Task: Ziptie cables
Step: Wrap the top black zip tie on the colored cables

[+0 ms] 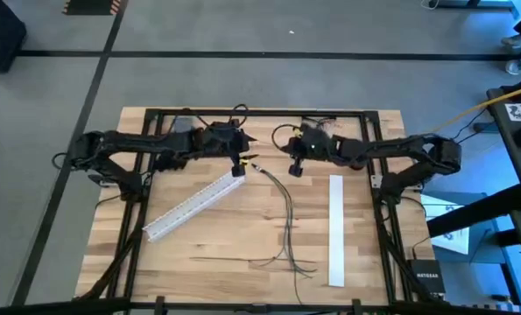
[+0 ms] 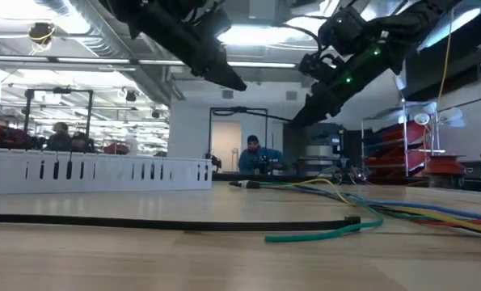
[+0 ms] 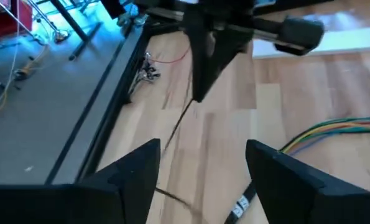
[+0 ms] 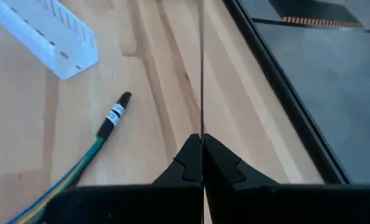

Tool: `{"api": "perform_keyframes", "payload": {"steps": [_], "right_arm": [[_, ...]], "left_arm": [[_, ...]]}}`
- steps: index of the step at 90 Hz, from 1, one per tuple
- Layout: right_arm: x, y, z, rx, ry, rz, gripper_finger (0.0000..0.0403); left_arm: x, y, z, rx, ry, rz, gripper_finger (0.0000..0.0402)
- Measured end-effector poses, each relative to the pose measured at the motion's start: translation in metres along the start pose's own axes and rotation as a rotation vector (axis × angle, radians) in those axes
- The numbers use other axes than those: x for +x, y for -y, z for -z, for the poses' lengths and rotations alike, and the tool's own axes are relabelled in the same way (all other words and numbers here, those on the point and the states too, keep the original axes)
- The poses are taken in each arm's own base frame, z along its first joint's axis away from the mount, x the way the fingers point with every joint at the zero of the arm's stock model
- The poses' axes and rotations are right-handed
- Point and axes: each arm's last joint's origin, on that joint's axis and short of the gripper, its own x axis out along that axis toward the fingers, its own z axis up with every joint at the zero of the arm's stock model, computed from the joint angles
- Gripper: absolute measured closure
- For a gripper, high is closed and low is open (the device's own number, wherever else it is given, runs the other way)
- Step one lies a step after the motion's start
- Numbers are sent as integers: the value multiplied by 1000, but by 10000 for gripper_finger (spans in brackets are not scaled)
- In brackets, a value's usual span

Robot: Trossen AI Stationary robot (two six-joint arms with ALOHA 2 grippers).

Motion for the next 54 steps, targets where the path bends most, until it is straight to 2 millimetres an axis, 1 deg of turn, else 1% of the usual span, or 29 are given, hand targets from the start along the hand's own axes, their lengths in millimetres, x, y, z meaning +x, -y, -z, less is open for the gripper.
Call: {"api": "perform_keyframes", "payload": {"steps": [20, 29, 41, 54], "right_arm": [[-4, -20, -12, -65, 41, -46, 403], [-5, -23, -16, -73, 47, -34, 403], [-5, -21, -16, -76, 45, -28, 403], [-5, -21, -16, -76, 53, -30, 403]], "left_arm": [[15, 6, 11, 21, -62, 25, 169], [19, 11, 14, 27, -81, 39, 174], [18, 14, 11, 34, -68, 46, 208], [20, 15, 13, 53, -77, 49, 261]]}}
